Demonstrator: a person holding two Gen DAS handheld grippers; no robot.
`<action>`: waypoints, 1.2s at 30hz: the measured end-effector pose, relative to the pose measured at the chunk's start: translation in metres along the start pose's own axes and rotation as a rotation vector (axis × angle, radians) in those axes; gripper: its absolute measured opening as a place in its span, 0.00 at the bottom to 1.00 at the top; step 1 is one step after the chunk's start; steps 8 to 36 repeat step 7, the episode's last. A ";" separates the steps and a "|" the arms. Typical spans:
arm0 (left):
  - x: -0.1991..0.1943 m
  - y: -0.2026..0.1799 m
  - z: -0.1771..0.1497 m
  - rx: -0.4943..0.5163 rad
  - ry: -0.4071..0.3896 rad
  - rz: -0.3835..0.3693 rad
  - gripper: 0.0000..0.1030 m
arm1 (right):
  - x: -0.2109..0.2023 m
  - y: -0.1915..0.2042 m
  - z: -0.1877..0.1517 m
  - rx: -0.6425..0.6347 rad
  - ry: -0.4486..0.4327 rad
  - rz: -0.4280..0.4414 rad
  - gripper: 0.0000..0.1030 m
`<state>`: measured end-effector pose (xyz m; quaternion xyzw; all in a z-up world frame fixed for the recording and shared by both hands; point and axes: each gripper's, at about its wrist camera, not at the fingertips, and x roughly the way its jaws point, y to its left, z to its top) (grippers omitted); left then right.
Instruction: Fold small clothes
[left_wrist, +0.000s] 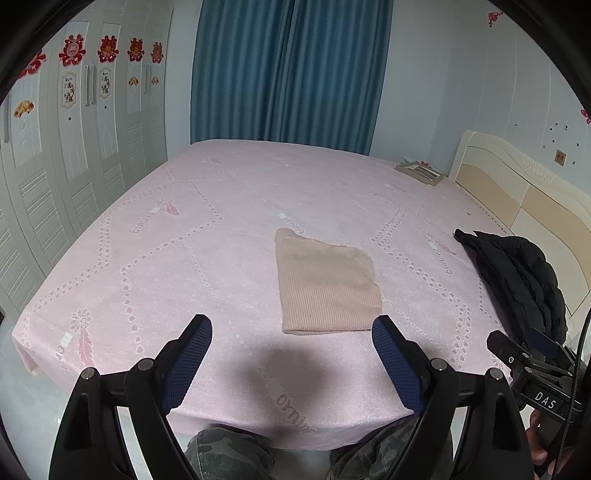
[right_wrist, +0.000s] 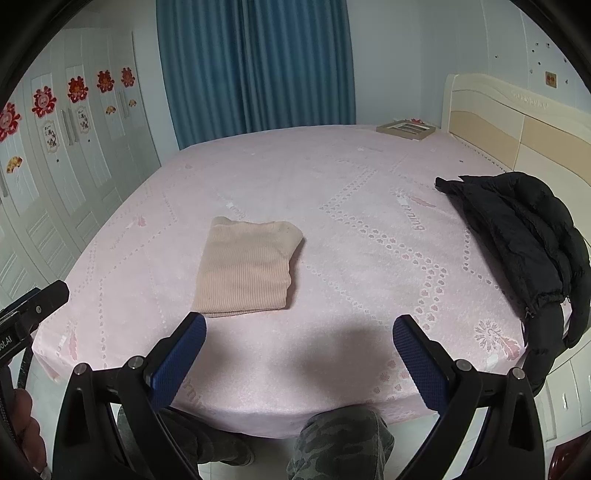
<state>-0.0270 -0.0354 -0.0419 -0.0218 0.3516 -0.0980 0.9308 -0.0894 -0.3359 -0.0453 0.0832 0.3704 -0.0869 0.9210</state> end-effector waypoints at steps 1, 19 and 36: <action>0.000 0.000 0.000 -0.001 0.001 0.001 0.86 | 0.000 0.000 0.000 -0.001 0.000 -0.001 0.97; -0.001 0.003 0.002 -0.003 -0.001 -0.001 0.86 | 0.000 0.001 0.000 0.001 0.000 -0.002 0.97; -0.001 0.003 0.002 -0.003 -0.001 -0.001 0.86 | 0.000 0.001 0.000 0.001 0.000 -0.002 0.97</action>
